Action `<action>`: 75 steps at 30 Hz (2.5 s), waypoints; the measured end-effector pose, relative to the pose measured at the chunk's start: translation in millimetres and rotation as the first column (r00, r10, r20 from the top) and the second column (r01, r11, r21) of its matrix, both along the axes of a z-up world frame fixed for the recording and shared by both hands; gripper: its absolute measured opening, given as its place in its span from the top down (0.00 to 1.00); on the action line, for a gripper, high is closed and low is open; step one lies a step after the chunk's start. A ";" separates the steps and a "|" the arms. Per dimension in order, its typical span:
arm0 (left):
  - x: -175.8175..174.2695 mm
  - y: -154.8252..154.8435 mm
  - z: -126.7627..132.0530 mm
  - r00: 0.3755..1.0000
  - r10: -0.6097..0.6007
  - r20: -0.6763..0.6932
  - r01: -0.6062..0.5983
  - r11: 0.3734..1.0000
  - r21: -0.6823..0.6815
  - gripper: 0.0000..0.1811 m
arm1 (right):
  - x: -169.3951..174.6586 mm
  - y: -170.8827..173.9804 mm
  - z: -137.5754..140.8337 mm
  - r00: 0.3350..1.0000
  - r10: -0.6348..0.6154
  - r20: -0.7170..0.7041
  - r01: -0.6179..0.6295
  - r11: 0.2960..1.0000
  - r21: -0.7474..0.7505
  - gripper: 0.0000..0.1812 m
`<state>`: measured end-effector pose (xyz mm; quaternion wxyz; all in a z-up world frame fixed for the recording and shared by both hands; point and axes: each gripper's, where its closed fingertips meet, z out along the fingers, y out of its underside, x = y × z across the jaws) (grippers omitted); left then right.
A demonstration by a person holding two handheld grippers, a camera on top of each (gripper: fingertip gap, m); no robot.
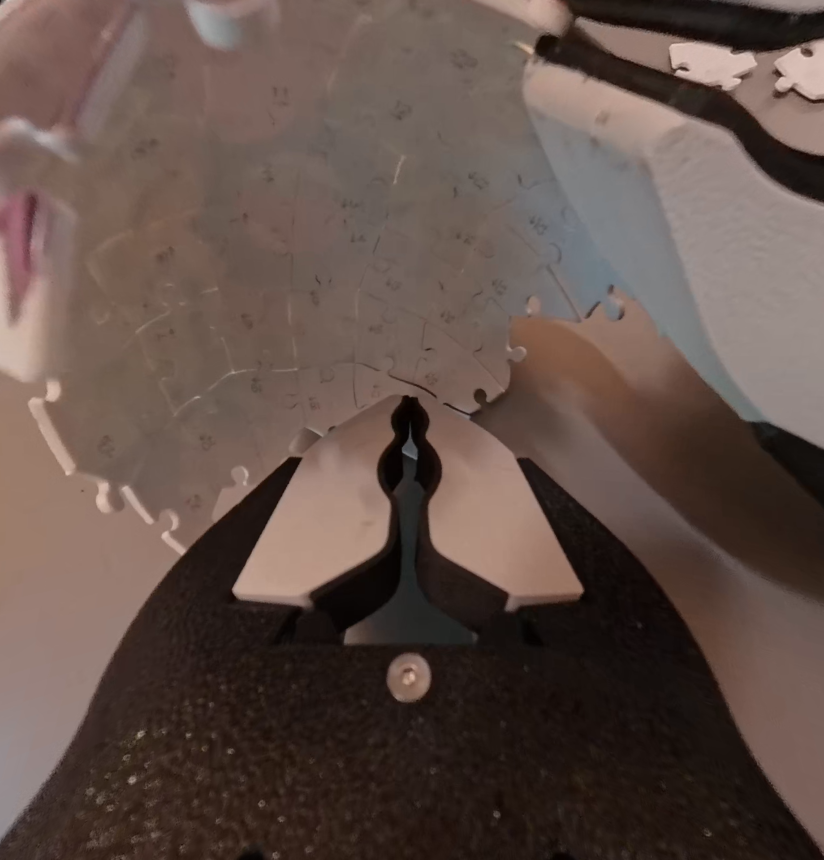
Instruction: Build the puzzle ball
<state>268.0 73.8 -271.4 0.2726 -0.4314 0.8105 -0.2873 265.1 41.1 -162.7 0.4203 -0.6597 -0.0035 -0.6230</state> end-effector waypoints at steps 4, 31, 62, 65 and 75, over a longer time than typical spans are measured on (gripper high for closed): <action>0.6 -1.4 -1.2 1.000 -0.013 -0.013 0.013 1.000 0.014 1.00 | 0.4 0.4 -0.8 1.000 0.002 -0.007 -0.001 1.000 0.002 0.99; 0.1 -4.4 1.3 0.998 -0.061 0.025 0.060 0.998 0.026 1.00 | 2.2 -5.2 -2.1 0.999 -0.007 -0.036 0.008 0.999 0.035 0.99; 2.7 5.9 0.3 0.997 -0.071 0.021 0.068 0.994 0.090 1.00 | 3.9 -9.6 -4.5 0.997 -0.015 -0.071 0.019 0.998 0.056 0.99; 3.4 4.6 -1.1 0.997 -0.081 0.012 0.080 0.990 0.114 1.00 | 4.2 -9.6 -4.9 0.997 -0.016 -0.073 0.020 0.998 0.056 0.99; 4.1 5.0 -3.5 0.999 -0.012 -0.036 0.014 0.998 0.054 1.00 | 5.0 -9.8 -4.8 0.997 -0.019 -0.076 0.024 0.998 0.061 0.99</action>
